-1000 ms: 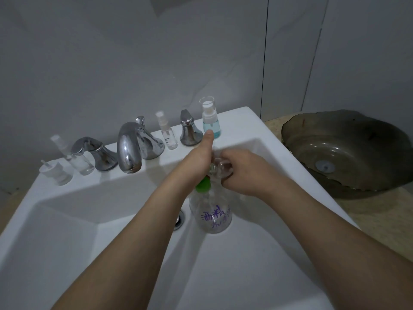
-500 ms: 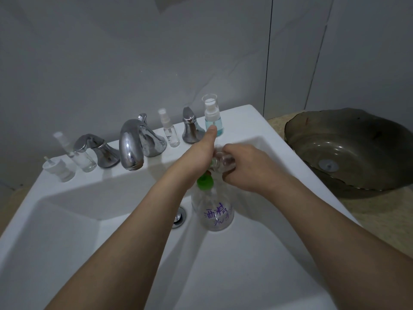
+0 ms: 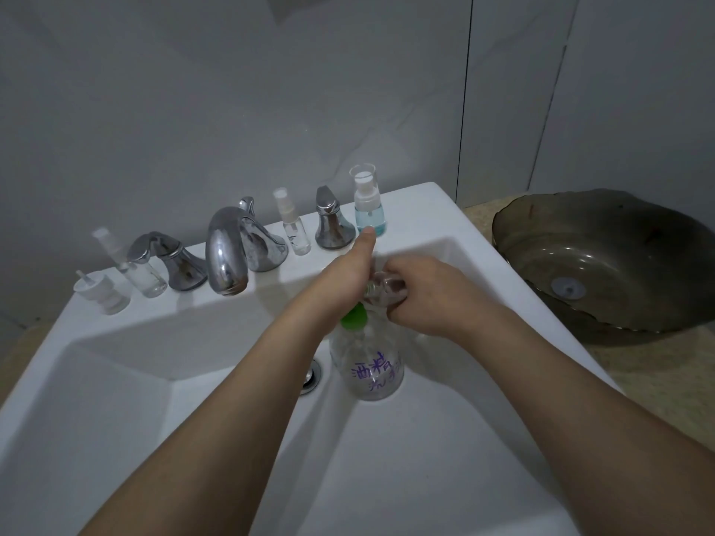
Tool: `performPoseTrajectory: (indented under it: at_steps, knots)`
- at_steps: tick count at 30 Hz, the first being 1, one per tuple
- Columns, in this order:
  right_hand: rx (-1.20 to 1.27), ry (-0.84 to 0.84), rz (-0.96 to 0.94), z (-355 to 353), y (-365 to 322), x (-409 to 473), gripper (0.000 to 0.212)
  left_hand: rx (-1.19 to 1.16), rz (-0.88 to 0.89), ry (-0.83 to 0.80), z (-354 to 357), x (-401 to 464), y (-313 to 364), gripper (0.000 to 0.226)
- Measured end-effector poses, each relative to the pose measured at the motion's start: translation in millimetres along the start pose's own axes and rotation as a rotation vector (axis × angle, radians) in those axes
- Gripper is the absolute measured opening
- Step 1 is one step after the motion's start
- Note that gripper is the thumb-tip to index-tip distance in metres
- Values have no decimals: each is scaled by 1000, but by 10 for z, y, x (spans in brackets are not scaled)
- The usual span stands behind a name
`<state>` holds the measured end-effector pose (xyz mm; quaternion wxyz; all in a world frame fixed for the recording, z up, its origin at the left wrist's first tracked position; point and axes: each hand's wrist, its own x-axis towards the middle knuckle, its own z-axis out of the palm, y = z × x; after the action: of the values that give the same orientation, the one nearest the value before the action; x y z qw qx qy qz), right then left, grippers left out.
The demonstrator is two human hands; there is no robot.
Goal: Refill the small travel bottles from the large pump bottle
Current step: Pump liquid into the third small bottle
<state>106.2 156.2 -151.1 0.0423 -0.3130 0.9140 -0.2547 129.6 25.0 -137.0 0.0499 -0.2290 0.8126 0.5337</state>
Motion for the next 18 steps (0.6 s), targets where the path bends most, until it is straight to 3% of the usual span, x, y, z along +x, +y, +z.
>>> performPoseTrajectory:
  at_steps: [7, 18]
  knots:
    - [-13, 117, -11, 28, 32, 45, 18, 7, 11, -8, -85, -26, 110, 62]
    - [28, 33, -7, 17, 8, -9, 22, -38, -5, 16, 3, -54, 44, 67]
